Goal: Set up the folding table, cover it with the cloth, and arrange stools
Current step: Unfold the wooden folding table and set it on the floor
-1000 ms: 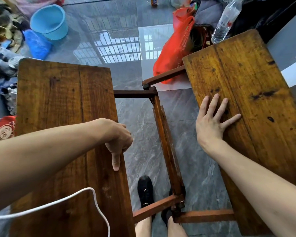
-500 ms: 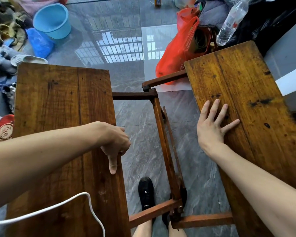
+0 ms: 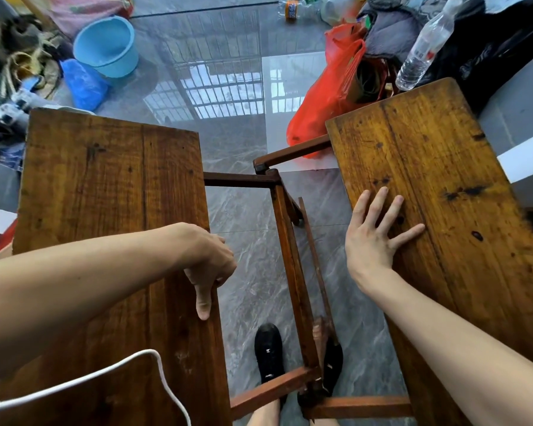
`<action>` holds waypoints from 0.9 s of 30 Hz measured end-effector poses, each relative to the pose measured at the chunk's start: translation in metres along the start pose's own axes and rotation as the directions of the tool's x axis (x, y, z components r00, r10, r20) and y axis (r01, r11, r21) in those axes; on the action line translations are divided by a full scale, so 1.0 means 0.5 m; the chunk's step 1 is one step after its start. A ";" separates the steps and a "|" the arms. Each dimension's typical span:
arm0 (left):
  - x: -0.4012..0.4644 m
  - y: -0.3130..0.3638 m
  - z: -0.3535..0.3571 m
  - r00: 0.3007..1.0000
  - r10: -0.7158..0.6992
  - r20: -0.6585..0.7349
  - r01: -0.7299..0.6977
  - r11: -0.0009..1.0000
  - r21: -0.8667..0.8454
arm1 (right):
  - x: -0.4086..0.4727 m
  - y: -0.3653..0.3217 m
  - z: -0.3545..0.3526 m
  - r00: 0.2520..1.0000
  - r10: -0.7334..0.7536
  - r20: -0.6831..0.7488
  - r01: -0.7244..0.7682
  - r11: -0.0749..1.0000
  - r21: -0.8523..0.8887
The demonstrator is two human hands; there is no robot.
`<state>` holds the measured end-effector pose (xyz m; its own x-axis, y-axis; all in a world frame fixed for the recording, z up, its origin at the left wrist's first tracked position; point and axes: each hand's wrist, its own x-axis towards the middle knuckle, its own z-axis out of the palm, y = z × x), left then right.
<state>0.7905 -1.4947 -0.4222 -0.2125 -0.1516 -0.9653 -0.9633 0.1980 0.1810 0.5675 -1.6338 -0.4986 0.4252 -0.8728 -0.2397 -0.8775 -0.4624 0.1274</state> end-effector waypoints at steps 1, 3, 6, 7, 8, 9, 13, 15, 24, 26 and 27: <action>-0.002 -0.001 0.002 1.000 0.004 0.003 -0.004 1.000 0.000 | -0.002 -0.005 0.000 1.000 0.001 0.000 -0.001 1.000 0.006; -0.008 -0.006 0.011 0.999 0.026 -0.041 -0.025 1.000 0.015 | -0.002 -0.010 0.003 1.000 0.003 0.010 -0.003 1.000 0.000; -0.014 -0.004 0.035 0.938 0.098 -0.332 -0.057 0.990 0.132 | -0.002 -0.014 0.014 1.000 -0.002 0.028 0.002 1.000 0.000; -0.016 0.001 0.040 0.890 0.114 -0.442 -0.035 0.982 0.184 | -0.003 -0.017 0.016 1.000 -0.002 0.030 0.002 1.000 0.004; -0.018 0.006 0.040 0.845 0.120 -0.521 -0.001 0.975 0.222 | -0.004 -0.022 0.017 1.000 -0.001 0.030 0.001 1.000 0.010; -0.021 0.011 0.034 0.818 0.122 -0.562 0.025 0.969 0.247 | -0.006 -0.027 0.015 1.000 0.003 0.029 -0.003 1.000 0.016; -0.039 0.034 0.008 0.836 0.099 -0.540 0.046 0.967 0.249 | -0.023 -0.041 0.005 0.999 -0.016 0.036 0.014 0.998 0.057; -0.045 0.044 -0.003 0.856 0.090 -0.510 0.055 0.963 0.262 | -0.030 -0.042 0.001 0.999 -0.019 0.038 0.016 0.997 0.075; -0.068 0.066 -0.057 0.918 0.091 -0.386 0.034 0.952 0.305 | 0.009 0.012 0.030 0.995 -0.014 0.103 0.006 0.997 0.078; -0.084 0.055 -0.076 0.914 0.092 -0.396 0.050 0.941 0.334 | 0.026 0.028 0.030 0.992 -0.010 0.126 -0.001 0.996 0.089; -0.095 0.051 -0.085 0.911 0.093 -0.402 0.052 0.941 0.334 | 0.030 0.034 0.027 0.989 -0.015 0.145 0.000 0.995 0.103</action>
<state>0.7692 -1.5238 -0.3639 -0.3486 -0.5095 -0.7867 -0.8632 0.5016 0.0576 0.5559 -1.6524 -0.5132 0.4016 -0.8341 -0.3782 -0.8957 -0.4439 0.0278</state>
